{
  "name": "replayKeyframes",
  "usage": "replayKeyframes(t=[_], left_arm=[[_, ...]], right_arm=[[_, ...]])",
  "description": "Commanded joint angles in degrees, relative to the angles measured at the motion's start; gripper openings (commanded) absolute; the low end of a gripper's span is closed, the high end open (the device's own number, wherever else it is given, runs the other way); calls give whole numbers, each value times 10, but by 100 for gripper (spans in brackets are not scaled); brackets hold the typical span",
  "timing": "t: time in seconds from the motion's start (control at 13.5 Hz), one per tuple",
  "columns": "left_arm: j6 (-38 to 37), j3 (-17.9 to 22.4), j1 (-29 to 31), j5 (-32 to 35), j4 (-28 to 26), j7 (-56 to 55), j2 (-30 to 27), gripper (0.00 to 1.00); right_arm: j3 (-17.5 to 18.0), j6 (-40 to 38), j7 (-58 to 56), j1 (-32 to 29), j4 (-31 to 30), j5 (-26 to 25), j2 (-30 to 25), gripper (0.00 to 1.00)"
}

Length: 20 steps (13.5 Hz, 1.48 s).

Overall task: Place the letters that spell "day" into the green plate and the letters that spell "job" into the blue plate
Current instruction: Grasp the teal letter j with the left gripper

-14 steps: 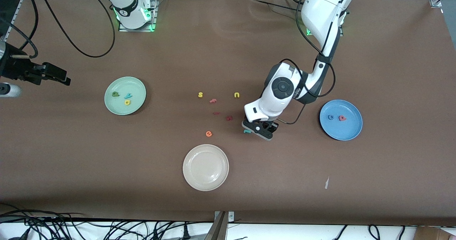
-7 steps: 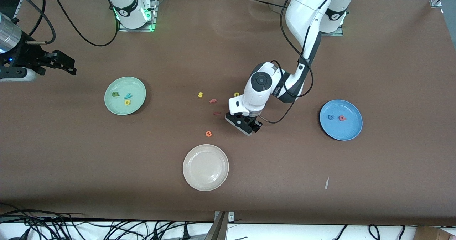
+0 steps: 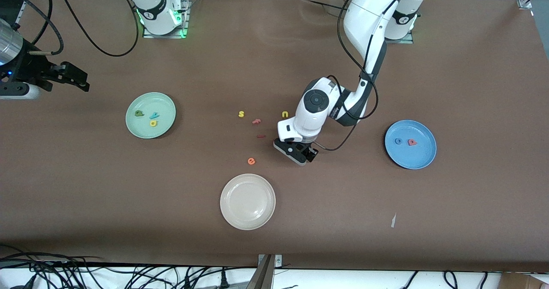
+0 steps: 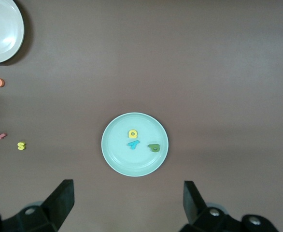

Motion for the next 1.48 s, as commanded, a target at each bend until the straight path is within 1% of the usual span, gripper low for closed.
replayKeyframes(t=[0.0, 0.37, 0.52, 0.66, 0.81, 0.96, 1.11, 1.18, 1.25, 1.33, 1.4], left_arm=[[14, 7, -4, 17, 14, -1, 18, 80], [19, 7, -4, 17, 15, -1, 24, 78], [19, 8, -4, 17, 15, -1, 24, 71], [19, 9, -4, 17, 15, -1, 24, 60], [19, 11, -4, 17, 15, -1, 25, 54], [19, 12, -4, 17, 15, -1, 25, 41], [19, 12, -4, 17, 15, 0, 24, 31], [19, 12, -3, 17, 15, 0, 24, 21], [19, 12, -3, 16, 15, 0, 24, 20], [19, 12, -3, 16, 15, 0, 24, 15], [19, 12, -3, 16, 15, 0, 24, 14]], right_arm=[[2, 4, -6, -4, -6, -1, -6, 100], [2, 5, -7, -3, -6, 0, -4, 100], [2, 7, -8, -4, -6, 0, -3, 100], [2, 8, -8, -4, -6, 0, -3, 100], [2, 7, -8, -4, -6, 0, -3, 100], [2, 7, -8, -4, -6, 0, -3, 100], [2, 7, -8, -4, -6, 0, -3, 100], [2, 7, -8, -4, -6, 0, -3, 100], [2, 7, -8, -4, -6, 0, -3, 100], [2, 7, -8, -4, -6, 0, -3, 100], [2, 8, -8, -4, -6, 0, -3, 100]])
